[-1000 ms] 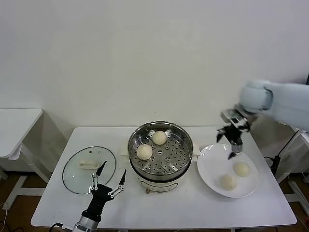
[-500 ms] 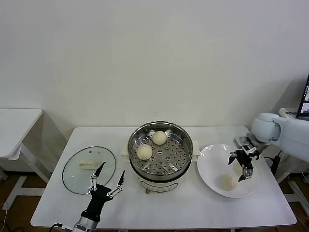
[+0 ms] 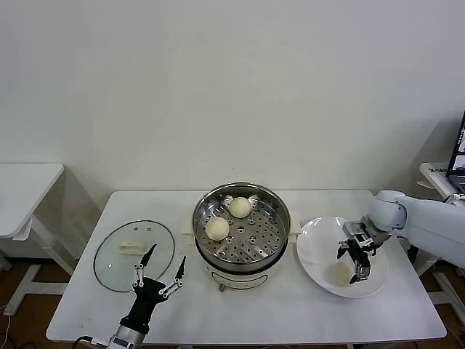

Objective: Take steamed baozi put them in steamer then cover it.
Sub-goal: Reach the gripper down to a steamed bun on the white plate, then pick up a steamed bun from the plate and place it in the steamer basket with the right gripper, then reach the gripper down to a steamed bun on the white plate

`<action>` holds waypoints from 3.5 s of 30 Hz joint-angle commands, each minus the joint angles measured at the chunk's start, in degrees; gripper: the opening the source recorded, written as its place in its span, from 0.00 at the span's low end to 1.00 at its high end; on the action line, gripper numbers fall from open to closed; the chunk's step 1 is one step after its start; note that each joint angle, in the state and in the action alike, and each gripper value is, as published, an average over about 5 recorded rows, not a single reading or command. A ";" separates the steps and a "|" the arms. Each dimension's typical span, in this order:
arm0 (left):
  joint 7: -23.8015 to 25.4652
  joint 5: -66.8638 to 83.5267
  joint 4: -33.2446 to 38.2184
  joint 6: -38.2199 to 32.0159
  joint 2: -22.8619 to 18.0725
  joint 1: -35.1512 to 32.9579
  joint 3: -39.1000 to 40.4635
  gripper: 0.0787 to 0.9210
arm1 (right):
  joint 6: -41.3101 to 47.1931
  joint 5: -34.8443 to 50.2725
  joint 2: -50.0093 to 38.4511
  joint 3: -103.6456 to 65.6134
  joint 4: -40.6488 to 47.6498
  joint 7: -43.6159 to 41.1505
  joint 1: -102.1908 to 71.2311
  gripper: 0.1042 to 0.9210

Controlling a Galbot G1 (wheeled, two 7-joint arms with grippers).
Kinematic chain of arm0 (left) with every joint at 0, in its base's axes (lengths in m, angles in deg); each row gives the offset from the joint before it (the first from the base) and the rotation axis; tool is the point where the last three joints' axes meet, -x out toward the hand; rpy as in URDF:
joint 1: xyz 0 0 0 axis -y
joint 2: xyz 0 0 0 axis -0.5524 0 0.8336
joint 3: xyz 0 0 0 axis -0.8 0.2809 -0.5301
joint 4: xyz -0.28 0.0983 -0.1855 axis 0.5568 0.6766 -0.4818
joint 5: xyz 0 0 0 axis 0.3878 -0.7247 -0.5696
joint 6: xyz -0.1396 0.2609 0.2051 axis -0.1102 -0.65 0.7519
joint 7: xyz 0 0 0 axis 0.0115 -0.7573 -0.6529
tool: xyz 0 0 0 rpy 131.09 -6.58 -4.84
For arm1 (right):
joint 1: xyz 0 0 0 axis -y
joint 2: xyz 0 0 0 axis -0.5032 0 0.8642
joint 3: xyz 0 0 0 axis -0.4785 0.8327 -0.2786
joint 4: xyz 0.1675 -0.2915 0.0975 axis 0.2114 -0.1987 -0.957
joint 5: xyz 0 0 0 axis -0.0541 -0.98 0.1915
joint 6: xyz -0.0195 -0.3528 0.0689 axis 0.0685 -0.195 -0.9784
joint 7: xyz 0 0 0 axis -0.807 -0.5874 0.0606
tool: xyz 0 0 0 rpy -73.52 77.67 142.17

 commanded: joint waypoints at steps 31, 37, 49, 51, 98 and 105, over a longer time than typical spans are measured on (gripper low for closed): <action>-0.11 0.10 1.24 -0.11 0.60 0.23 1.35 0.88 | -19.55 2.44 15.64 7.94 -16.38 -10.54 42.88 0.70; -0.13 0.22 1.41 -0.36 0.87 0.12 1.23 0.88 | -24.64 -1.91 21.77 5.34 -22.34 -8.95 40.37 0.71; -0.20 0.45 1.35 -0.36 0.88 0.43 1.20 0.88 | -33.69 -16.01 29.39 3.70 -21.84 -2.79 26.80 0.71; -0.22 0.50 1.37 -0.34 0.94 0.41 1.09 0.88 | -35.00 -18.10 29.96 3.17 -21.00 -2.59 24.65 0.71; -0.49 0.77 0.53 -0.25 0.89 0.76 1.20 0.88 | -28.69 -8.97 9.51 -5.39 -14.09 -11.73 25.80 0.88; -0.49 0.47 0.88 0.08 0.84 0.78 1.47 0.88 | -15.41 -1.07 -0.15 -2.13 -1.19 -13.45 25.06 0.88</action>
